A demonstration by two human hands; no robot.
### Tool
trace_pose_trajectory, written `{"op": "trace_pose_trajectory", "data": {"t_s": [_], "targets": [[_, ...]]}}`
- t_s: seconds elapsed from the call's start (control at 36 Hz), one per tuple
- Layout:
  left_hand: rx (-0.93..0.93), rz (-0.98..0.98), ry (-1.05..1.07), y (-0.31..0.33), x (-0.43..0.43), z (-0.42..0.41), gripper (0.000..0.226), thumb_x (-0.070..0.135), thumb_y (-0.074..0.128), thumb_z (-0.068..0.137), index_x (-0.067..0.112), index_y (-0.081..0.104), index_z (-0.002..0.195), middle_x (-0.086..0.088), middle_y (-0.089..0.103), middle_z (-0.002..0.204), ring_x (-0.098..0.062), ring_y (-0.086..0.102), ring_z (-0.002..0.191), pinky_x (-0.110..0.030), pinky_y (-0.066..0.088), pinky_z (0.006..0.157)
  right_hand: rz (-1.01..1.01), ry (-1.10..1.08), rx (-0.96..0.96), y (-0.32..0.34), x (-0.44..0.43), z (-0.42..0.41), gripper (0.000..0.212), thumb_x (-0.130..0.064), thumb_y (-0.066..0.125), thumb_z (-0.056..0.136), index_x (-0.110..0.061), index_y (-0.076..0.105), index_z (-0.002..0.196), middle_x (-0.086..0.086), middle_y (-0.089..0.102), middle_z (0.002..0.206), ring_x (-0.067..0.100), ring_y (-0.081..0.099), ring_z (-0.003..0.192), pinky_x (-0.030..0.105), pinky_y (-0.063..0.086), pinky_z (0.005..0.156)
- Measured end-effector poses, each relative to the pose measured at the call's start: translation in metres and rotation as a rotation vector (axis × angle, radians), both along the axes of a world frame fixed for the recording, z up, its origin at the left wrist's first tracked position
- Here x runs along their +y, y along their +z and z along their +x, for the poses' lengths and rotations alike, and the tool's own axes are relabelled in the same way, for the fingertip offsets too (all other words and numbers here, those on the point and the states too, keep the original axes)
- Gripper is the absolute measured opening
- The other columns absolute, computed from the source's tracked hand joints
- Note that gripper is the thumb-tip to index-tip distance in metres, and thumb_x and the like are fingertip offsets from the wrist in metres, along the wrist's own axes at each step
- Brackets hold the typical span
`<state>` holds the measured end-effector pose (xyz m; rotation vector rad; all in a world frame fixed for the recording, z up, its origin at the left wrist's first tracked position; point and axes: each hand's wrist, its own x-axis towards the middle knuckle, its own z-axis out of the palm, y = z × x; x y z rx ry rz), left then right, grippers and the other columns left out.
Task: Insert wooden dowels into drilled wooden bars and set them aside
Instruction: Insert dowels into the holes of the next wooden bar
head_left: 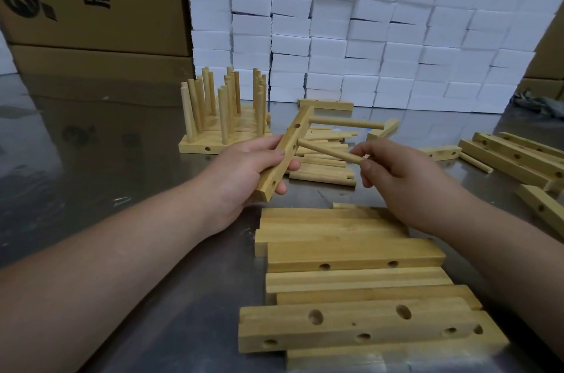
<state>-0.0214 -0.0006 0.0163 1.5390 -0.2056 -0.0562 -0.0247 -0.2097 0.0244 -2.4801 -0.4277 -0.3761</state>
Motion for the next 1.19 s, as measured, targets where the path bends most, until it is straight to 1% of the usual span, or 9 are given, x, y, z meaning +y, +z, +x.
{"op": "trace_pose_trajectory", "data": {"t_s": [0.11, 0.28, 0.39, 0.67, 0.72, 0.83, 0.92, 1.03, 1.19], "targets": [[-0.016, 0.016, 0.000, 0.000, 0.000, 0.000, 0.027, 0.013, 0.045, 0.095, 0.036, 0.059, 0.094, 0.000, 0.073, 0.088, -0.009, 0.056, 0.052, -0.027, 0.042, 0.059, -0.003, 0.018, -0.029, 0.002, 0.001, -0.004, 0.031, -0.021, 0.039, 0.098, -0.031, 0.058, 0.120, -0.012, 0.054, 0.070, -0.015, 0.047, 0.055, 0.002, 0.035, 0.052], [-0.033, 0.021, 0.000, -0.001, 0.001, 0.001, 0.027, 0.013, 0.046, 0.095, 0.037, 0.058, 0.093, 0.000, 0.073, 0.088, -0.009, 0.056, 0.053, -0.027, 0.042, 0.059, 0.013, 0.029, -0.041, 0.002, 0.003, -0.009, 0.031, -0.021, 0.043, 0.096, -0.032, 0.061, 0.119, -0.012, 0.052, 0.060, -0.011, 0.048, 0.051, 0.005, 0.037, 0.048], [-0.034, 0.017, -0.002, 0.000, 0.000, 0.000, 0.027, 0.014, 0.046, 0.095, 0.038, 0.058, 0.093, 0.002, 0.073, 0.086, -0.009, 0.057, 0.053, -0.025, 0.043, 0.057, -0.005, 0.048, -0.015, 0.002, 0.003, -0.010, 0.031, -0.023, 0.043, 0.096, -0.034, 0.060, 0.119, -0.028, 0.055, 0.062, -0.007, 0.049, 0.047, 0.009, 0.037, 0.040], [-0.044, 0.027, 0.005, 0.003, -0.003, -0.004, 0.030, 0.016, 0.044, 0.096, 0.042, 0.058, 0.092, 0.003, 0.073, 0.088, -0.009, 0.056, 0.053, -0.026, 0.042, 0.058, -0.045, 0.051, -0.055, 0.003, 0.005, -0.012, 0.035, -0.024, 0.046, 0.095, -0.036, 0.056, 0.126, -0.012, 0.058, 0.072, -0.011, 0.050, 0.058, 0.007, 0.038, 0.052], [-0.052, 0.045, 0.001, 0.004, -0.004, -0.005, 0.030, 0.016, 0.043, 0.097, 0.043, 0.057, 0.094, 0.004, 0.072, 0.088, -0.008, 0.056, 0.053, -0.026, 0.042, 0.059, -0.023, 0.050, -0.064, 0.005, 0.004, -0.012, 0.034, -0.024, 0.044, 0.095, -0.035, 0.056, 0.125, -0.015, 0.057, 0.071, -0.011, 0.049, 0.057, 0.006, 0.038, 0.051], [-0.088, 0.075, -0.026, 0.007, -0.006, -0.008, 0.034, 0.016, 0.041, 0.097, 0.046, 0.056, 0.096, 0.004, 0.070, 0.084, -0.009, 0.053, 0.055, -0.025, 0.042, 0.055, -0.029, 0.061, -0.138, 0.009, 0.000, -0.012, 0.037, -0.032, 0.044, 0.094, -0.036, 0.053, 0.129, -0.031, 0.049, 0.095, -0.016, 0.043, 0.077, 0.000, 0.029, 0.066], [-0.102, 0.072, -0.043, 0.008, -0.010, -0.012, 0.037, 0.016, 0.039, 0.098, 0.048, 0.055, 0.092, 0.002, 0.066, 0.085, -0.008, 0.050, 0.053, -0.022, 0.042, 0.049, -0.077, 0.045, -0.180, 0.012, 0.000, -0.014, 0.037, -0.034, 0.050, 0.090, -0.034, 0.057, 0.126, -0.031, 0.049, 0.075, -0.020, 0.045, 0.070, 0.004, 0.029, 0.060], [-0.146, 0.077, -0.031, 0.011, -0.016, -0.017, 0.031, 0.020, 0.038, 0.098, 0.047, 0.051, 0.096, 0.000, 0.060, 0.087, -0.007, 0.045, 0.051, -0.019, 0.040, 0.046, -0.161, 0.025, -0.280, 0.016, 0.005, -0.021, 0.032, -0.033, 0.051, 0.090, -0.030, 0.064, 0.119, -0.015, 0.065, 0.082, 0.004, 0.052, 0.073, 0.027, 0.039, 0.064], [-0.197, 0.049, 0.000, 0.017, -0.018, -0.019, 0.027, 0.021, 0.037, 0.099, 0.043, 0.051, 0.104, 0.003, 0.059, 0.079, -0.006, 0.046, 0.047, -0.020, 0.040, 0.048, -0.182, 0.030, -0.312, 0.015, 0.010, -0.024, 0.042, -0.043, 0.035, 0.084, -0.019, 0.065, 0.101, -0.005, 0.056, 0.060, 0.009, 0.051, 0.062, 0.025, 0.037, 0.052]]}}
